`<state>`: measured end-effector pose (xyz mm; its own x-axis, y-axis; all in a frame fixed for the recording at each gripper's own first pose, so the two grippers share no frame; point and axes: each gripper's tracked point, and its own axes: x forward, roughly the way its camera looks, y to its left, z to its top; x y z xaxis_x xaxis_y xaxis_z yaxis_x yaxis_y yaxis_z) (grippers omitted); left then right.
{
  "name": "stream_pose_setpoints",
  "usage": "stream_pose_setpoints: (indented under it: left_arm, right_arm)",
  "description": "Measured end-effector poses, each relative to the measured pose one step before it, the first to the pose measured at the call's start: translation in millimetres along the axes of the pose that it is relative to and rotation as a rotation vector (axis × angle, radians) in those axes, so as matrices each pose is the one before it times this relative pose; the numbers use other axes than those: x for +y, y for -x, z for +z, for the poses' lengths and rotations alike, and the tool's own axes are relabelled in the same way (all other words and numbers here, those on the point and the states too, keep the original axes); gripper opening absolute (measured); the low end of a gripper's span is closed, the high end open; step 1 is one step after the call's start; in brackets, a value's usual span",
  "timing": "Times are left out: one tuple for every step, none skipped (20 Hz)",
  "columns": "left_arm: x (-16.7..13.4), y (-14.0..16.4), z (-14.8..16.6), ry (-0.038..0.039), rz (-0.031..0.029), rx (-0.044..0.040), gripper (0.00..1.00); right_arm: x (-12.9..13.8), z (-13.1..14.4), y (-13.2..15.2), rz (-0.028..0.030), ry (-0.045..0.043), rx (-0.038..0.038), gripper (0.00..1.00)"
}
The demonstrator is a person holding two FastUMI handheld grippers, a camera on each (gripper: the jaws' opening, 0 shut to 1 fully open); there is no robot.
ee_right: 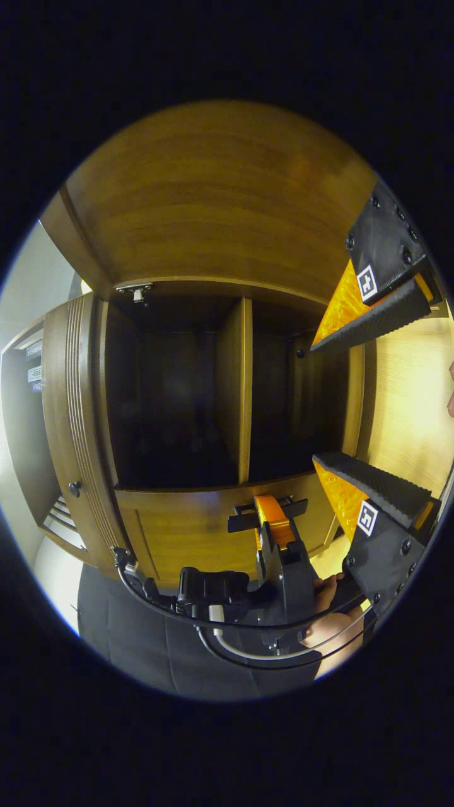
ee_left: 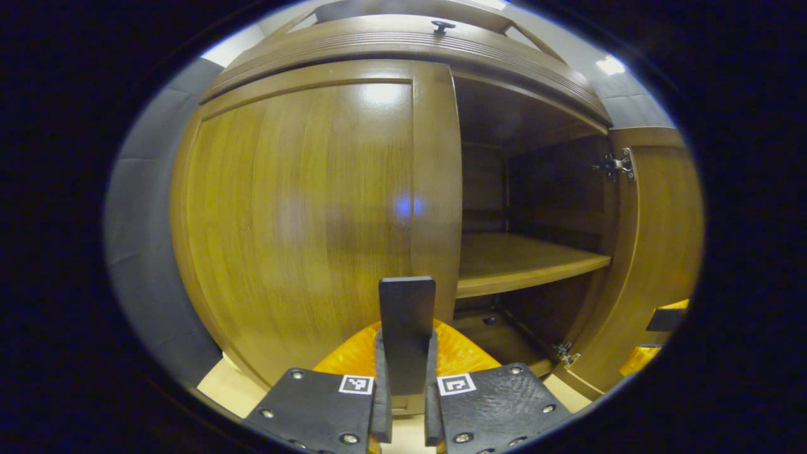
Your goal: Open the right door of the double-door shoe cabinet with the right hand, and open the left door with the left hand.
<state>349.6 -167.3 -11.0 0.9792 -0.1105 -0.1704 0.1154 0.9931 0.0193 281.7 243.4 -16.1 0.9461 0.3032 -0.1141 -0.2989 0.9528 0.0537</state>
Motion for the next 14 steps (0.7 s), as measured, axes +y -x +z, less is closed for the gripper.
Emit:
stream_pose_setpoints:
  left_arm:
    - [-1.90,0.66,0.71,0.00585,0.00388,-0.00345,0.23]
    - [0.18,-1.42,0.96,-0.00332,0.00288,0.00605,0.13]
    - [0.98,4.74,0.83,0.02071,0.00068,-0.00475,0.15]
    - [-0.20,-1.62,-1.12,0.00293,-0.00337,0.01203,0.09]
    - [1.70,0.91,-2.01,0.00474,-0.00276,-0.00048,0.09]
    - [0.13,1.67,0.16,0.00271,-0.00332,0.00409,0.09]
    - [-0.46,0.81,0.44,0.00011,-0.00258,0.00136,0.08]
    - [0.10,2.14,1.15,0.00485,-0.00388,-0.00045,0.08]
    - [-0.30,1.20,1.45,0.00031,-0.00606,-0.00026,0.07]
    - [0.16,0.65,1.55,-0.00131,-0.00801,-0.00229,0.07]
    - [-0.71,-0.80,0.20,0.00048,-0.00878,-0.00034,0.07]
    - [-0.88,-0.91,-2.01,0.00108,-0.00912,0.00085,0.09]
    - [-0.22,0.06,1.32,0.00255,-0.00916,0.00034,0.09]
    - [-0.15,0.58,1.24,0.00082,-0.00762,0.00035,0.09]
  right_arm:
    - [0.14,0.61,1.49,-0.00074,0.00084,0.00038,0.96]
    - [-0.19,-0.15,0.58,-0.00365,0.00396,-0.00170,0.96]
    - [-1.55,0.79,1.90,-0.00803,0.00326,-0.00570,0.96]
    - [-0.34,1.25,2.11,-0.00335,-0.00293,-0.00427,0.96]
    - [0.44,1.41,2.38,-0.00319,-0.00461,-0.00363,0.96]
    - [1.09,0.71,3.54,-0.00354,-0.00195,-0.00221,0.96]
    - [0.77,-0.16,2.80,-0.00451,0.00072,0.00051,0.96]
    - [0.64,-0.10,3.25,-0.00505,0.00004,0.00153,0.96]
    - [1.60,0.46,3.59,-0.00244,-0.00133,-0.00115,0.96]
    - [0.62,-0.64,2.01,-0.00487,0.00388,-0.00239,0.96]
    - [-0.78,0.39,2.68,-0.01296,0.00687,-0.00545,0.96]
    - [-0.12,0.31,3.31,-0.01040,0.00259,-0.00245,0.96]
    - [0.40,0.29,3.79,-0.00710,0.00042,0.00168,0.96]
    - [0.21,-1.16,3.06,-0.00851,0.00164,0.00023,0.96]
